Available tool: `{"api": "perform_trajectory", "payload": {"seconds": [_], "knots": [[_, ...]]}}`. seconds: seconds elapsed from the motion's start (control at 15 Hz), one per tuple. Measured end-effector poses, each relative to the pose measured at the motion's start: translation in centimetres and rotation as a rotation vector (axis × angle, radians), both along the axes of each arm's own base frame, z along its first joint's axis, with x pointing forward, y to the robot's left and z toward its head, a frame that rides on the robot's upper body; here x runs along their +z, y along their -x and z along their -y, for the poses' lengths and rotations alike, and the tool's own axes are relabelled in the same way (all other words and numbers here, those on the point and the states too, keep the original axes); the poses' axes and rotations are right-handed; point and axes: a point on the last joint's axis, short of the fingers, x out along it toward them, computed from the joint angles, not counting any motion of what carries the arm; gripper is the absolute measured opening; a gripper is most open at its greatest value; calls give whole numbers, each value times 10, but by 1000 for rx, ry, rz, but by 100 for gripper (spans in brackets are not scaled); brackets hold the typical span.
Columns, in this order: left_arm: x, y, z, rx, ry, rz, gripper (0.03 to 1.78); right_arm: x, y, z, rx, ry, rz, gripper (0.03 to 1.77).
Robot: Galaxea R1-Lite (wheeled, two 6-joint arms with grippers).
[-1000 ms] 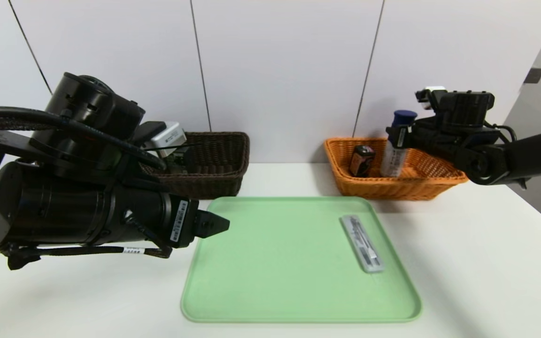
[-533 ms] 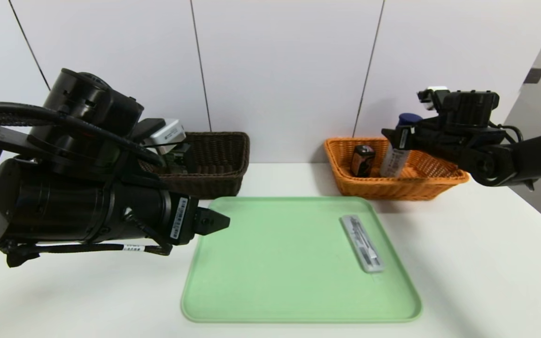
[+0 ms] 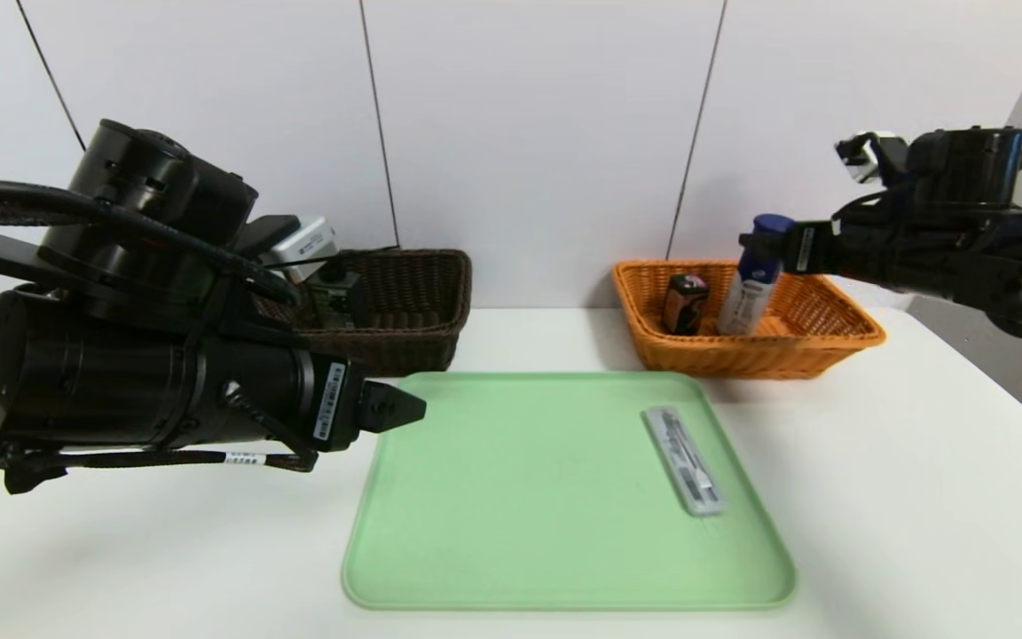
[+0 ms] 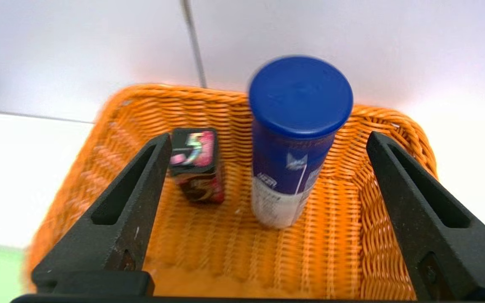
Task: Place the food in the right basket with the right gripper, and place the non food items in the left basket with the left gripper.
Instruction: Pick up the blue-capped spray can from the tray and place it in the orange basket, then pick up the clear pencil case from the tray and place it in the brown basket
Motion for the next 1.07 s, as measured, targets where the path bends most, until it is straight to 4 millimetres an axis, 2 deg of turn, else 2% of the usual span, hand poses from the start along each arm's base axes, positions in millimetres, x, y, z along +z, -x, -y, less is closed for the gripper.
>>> {"api": "perform_trajectory", "payload": {"seconds": [0.33, 0.47, 0.73, 0.93, 1.07], "knots": [[6, -1, 0, 4, 16, 18, 169, 47, 47, 8, 14, -16, 65, 165], [12, -2, 0, 5, 31, 34, 169, 58, 70, 10, 10, -19, 83, 167], [31, -11, 10, -17, 73, 85, 169, 61, 115, 12, 3, -21, 59, 168], [46, -23, 30, -79, 88, 130, 169, 63, 146, 19, -27, -26, 41, 169], [47, -33, 47, -126, 75, 143, 169, 62, 163, 22, -45, -43, -18, 169]]}}
